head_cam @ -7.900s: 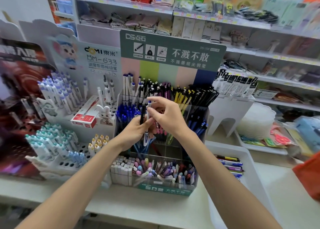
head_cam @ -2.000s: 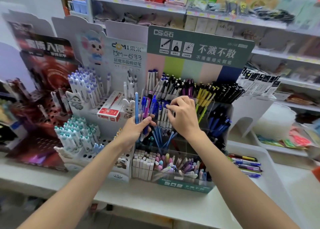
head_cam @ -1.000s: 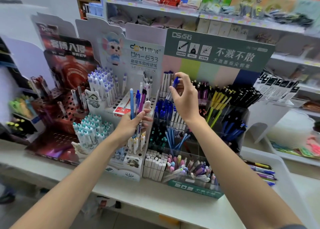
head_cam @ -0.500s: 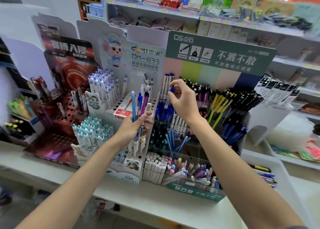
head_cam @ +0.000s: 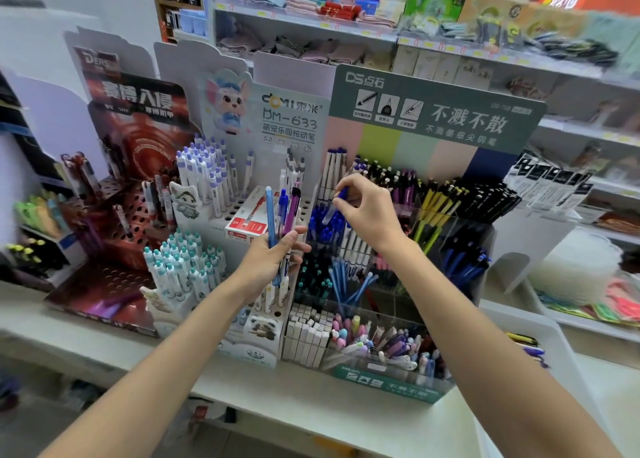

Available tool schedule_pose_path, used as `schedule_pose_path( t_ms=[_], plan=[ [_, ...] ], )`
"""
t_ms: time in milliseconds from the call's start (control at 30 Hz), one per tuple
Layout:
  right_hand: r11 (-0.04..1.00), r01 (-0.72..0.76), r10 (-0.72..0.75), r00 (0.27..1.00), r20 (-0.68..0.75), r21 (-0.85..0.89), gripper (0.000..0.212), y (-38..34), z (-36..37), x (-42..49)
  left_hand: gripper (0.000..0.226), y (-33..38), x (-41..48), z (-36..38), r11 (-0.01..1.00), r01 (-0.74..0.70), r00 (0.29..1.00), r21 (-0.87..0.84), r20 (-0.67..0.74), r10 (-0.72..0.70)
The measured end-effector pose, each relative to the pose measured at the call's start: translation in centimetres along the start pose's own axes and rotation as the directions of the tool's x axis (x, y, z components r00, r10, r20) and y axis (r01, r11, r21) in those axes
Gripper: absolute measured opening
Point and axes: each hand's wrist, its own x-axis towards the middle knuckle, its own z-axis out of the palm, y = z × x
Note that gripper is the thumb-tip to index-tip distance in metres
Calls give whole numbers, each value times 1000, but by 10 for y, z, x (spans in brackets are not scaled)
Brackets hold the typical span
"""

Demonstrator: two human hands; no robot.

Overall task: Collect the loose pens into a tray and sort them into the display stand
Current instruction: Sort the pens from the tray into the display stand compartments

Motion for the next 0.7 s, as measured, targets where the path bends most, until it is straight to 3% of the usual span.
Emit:
schedule_pose_path(
  t_ms=[433, 567, 700],
  plan=[
    [998, 34, -37, 997, -71, -43, 18, -3, 9, 8, 22, -4, -1, -3, 1000, 5, 1000, 5, -5, -5],
    [997, -73, 72, 997, 38, 12, 13, 0, 14, 11, 25, -9, -1, -6, 1000, 16, 1000, 21, -15, -16],
    [996, -27, 40, 987, 157, -86, 9, -3, 19, 17, 25, -11, 1, -4, 1000, 30, 999, 2, -20, -30]
  ],
)
